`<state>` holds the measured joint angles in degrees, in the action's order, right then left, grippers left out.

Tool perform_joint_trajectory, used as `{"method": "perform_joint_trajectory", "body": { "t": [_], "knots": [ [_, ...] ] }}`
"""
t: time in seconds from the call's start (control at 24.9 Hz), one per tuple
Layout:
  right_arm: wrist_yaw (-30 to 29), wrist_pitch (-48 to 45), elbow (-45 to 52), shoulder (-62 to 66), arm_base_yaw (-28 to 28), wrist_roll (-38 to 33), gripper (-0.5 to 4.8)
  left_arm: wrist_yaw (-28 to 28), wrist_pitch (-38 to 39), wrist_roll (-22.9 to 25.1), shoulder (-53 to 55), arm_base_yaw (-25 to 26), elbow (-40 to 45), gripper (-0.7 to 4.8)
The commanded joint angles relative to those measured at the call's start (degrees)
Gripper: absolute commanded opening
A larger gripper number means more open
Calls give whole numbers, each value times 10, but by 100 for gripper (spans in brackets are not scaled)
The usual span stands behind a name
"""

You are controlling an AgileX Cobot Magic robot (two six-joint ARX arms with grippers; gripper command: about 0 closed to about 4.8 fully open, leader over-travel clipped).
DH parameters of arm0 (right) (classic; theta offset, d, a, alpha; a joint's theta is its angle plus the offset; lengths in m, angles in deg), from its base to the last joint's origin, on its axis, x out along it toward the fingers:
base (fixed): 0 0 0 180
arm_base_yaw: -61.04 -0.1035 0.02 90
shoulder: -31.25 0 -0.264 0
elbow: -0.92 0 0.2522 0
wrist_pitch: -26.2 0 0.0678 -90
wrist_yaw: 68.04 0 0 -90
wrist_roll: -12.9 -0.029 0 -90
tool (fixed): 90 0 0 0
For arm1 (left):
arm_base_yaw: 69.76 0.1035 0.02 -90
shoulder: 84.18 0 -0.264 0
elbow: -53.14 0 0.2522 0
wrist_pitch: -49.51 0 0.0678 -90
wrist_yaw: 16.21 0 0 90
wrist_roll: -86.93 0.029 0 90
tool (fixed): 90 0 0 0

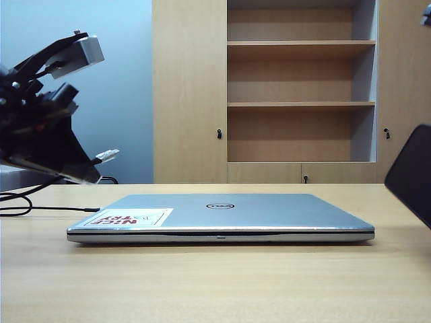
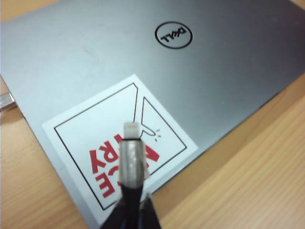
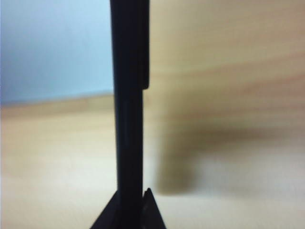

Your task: Pick up the charging cable and the phone, plug the charging cable into the charging port on the phone, and finally place them back on the table.

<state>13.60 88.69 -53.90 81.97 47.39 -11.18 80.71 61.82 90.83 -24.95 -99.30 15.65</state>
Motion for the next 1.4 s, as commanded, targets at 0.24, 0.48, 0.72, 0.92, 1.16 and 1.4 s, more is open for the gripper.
{"method": "perform_joint_trajectory", "body": {
  "t": [0.24,0.48,0.72,0.92,1.16,1.4],
  "knots": [
    [75,37,-6,22,-109,3,-4,2,-5,6,-1,0,6,-7],
    [84,74,-6,90,-129,3,-4,2,-5,6,-1,0,6,-7],
    [82,78,-6,111,-129,3,10,2,-6,6,-1,0,6,-6],
    [82,76,-6,111,-129,3,115,2,-9,6,-1,0,6,-7],
    [82,61,-6,112,-129,3,118,2,-10,5,-1,0,6,-7],
    [49,14,-6,136,-129,3,117,2,-9,3,-1,0,6,-7]
  ]
}}
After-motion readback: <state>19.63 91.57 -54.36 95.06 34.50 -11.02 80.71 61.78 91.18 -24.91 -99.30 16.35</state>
